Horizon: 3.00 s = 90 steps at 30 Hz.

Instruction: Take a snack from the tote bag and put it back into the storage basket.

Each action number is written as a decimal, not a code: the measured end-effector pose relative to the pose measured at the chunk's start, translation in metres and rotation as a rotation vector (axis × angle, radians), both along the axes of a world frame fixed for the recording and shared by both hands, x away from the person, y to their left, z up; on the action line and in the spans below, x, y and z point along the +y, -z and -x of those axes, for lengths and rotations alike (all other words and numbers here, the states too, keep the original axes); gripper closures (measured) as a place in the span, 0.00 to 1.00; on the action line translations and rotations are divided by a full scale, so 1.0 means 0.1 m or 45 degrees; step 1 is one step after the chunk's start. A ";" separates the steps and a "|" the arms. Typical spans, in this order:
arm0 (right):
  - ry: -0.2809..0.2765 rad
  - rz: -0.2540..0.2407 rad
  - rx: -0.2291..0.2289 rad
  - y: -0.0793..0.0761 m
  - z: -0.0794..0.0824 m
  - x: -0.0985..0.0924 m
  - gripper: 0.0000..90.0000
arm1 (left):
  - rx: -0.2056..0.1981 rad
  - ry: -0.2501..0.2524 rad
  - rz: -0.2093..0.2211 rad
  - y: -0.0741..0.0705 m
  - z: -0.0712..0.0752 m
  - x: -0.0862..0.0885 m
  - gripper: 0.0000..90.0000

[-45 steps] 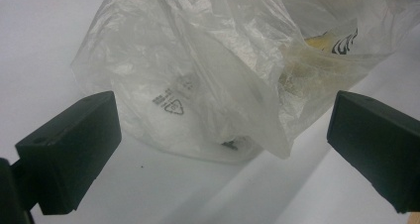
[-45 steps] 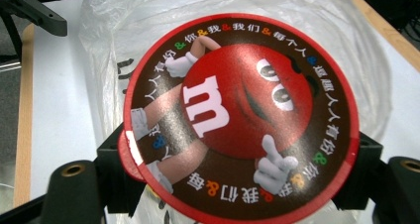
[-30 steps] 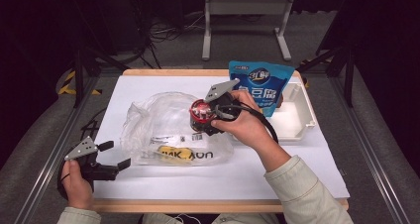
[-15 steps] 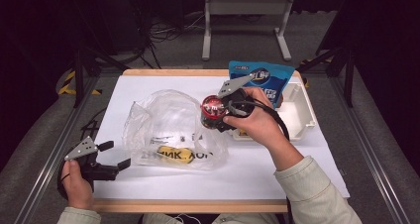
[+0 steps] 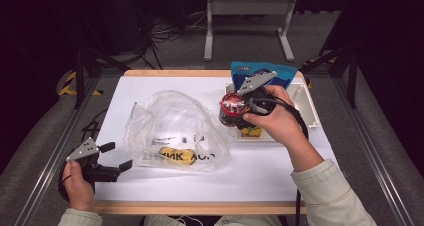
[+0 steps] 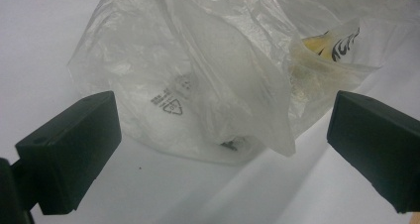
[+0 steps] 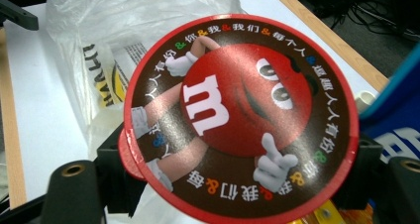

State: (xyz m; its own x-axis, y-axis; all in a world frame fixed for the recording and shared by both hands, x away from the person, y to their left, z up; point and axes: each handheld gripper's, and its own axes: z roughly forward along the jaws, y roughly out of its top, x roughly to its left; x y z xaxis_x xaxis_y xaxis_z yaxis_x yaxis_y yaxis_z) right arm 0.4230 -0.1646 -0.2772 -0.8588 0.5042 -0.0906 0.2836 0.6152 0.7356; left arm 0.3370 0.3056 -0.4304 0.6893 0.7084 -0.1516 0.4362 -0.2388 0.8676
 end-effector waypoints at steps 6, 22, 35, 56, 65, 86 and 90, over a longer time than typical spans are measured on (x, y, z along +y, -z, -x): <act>0.039 0.018 0.004 0.01 -0.02 -0.17 0.28 | -0.001 0.001 0.002 0.00 0.00 0.00 0.01; 0.107 0.046 0.015 0.05 -0.06 -0.49 0.28 | 0.002 -0.004 0.002 0.00 0.00 0.00 0.01; 0.167 0.043 0.008 0.06 -0.08 -0.80 0.28 | 0.008 0.002 -0.004 0.00 0.00 -0.01 0.01; 0.234 0.051 -0.002 0.11 -0.17 -1.21 0.28 | 0.006 -0.004 -0.007 0.01 0.01 -0.01 0.01; 0.231 0.084 -0.006 0.18 -0.22 -1.33 0.28 | 0.004 -0.011 -0.010 0.01 0.04 0.01 0.01; 0.246 0.106 0.028 0.53 -0.32 -1.49 0.28 | 0.008 -0.013 -0.010 0.02 0.05 0.02 0.01; 0.252 0.103 0.045 0.61 -0.34 -1.51 0.28 | 0.010 -0.012 -0.013 0.02 0.05 0.02 0.01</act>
State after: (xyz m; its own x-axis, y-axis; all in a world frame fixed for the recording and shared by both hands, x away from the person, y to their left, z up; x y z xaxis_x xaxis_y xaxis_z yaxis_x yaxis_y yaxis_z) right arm 0.4568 -0.3159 -0.3380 -0.7474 0.6554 -0.1091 0.4294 0.6017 0.6735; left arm 0.3318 0.3071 -0.4320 0.6814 0.7165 -0.1493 0.4450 -0.2436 0.8617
